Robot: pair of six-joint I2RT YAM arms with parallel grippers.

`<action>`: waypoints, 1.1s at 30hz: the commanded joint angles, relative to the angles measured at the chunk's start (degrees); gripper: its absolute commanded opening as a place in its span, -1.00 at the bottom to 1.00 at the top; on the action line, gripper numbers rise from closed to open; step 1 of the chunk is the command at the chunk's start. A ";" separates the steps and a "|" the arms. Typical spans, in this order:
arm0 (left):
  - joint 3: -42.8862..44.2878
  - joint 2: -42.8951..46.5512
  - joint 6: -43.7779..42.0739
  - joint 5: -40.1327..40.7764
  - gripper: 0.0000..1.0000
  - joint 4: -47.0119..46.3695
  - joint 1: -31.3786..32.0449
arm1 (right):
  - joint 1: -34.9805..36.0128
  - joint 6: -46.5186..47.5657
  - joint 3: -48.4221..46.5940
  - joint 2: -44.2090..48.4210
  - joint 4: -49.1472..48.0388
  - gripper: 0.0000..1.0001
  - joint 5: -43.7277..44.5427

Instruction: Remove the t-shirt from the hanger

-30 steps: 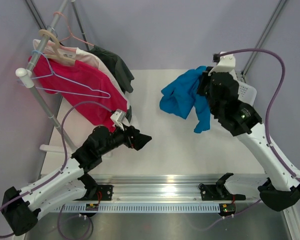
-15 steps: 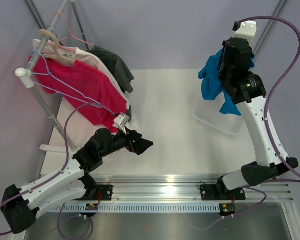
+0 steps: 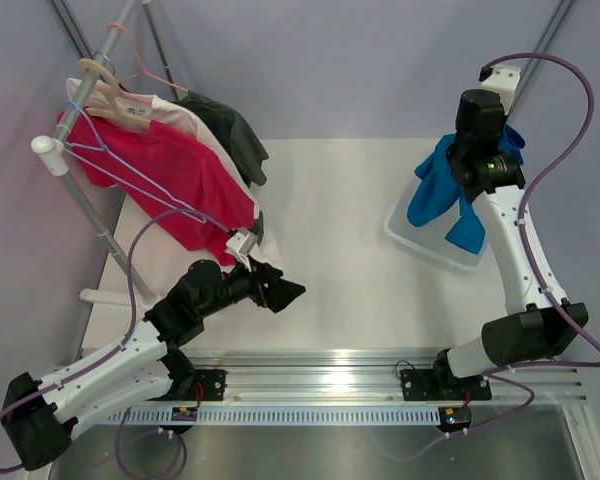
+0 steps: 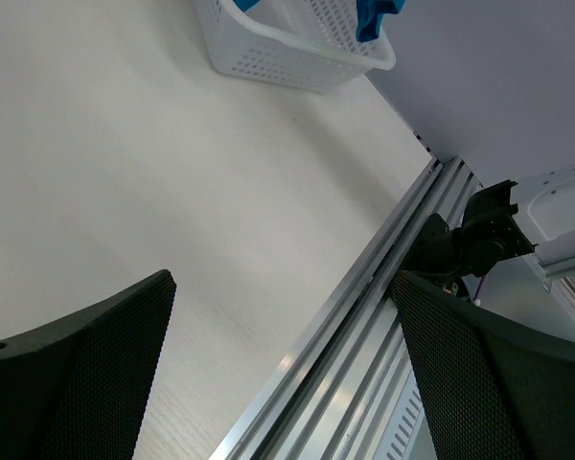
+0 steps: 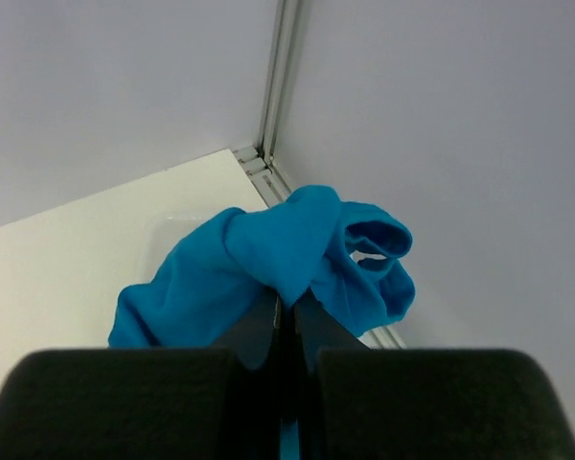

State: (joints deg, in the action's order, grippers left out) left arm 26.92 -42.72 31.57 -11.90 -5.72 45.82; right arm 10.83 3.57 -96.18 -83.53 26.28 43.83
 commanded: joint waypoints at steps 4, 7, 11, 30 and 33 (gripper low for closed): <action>-0.55 1.41 -0.02 -0.49 0.98 -1.75 0.23 | -3.18 -7.70 0.20 -3.83 -3.08 -1.00 -10.68; -0.46 2.29 -0.28 -0.05 0.98 -1.05 0.23 | -3.53 -11.30 2.04 -4.45 -4.66 -1.00 -14.37; -0.64 2.99 -0.46 1.09 0.98 -0.35 0.23 | -5.55 -18.14 8.97 -4.89 -6.77 -1.00 -16.14; -0.20 1.85 -0.72 1.53 0.98 -0.35 0.23 | -17.07 -27.58 23.85 -4.27 -10.20 -1.00 -20.79; -0.37 2.03 -0.63 1.53 0.98 -0.26 0.23 | -17.07 -26.69 21.04 -9.19 -8.62 -1.00 -26.24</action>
State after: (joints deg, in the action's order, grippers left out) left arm 26.09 -41.36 31.51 -11.29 -4.36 45.82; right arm -6.63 -23.38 -72.29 -90.65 19.25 22.74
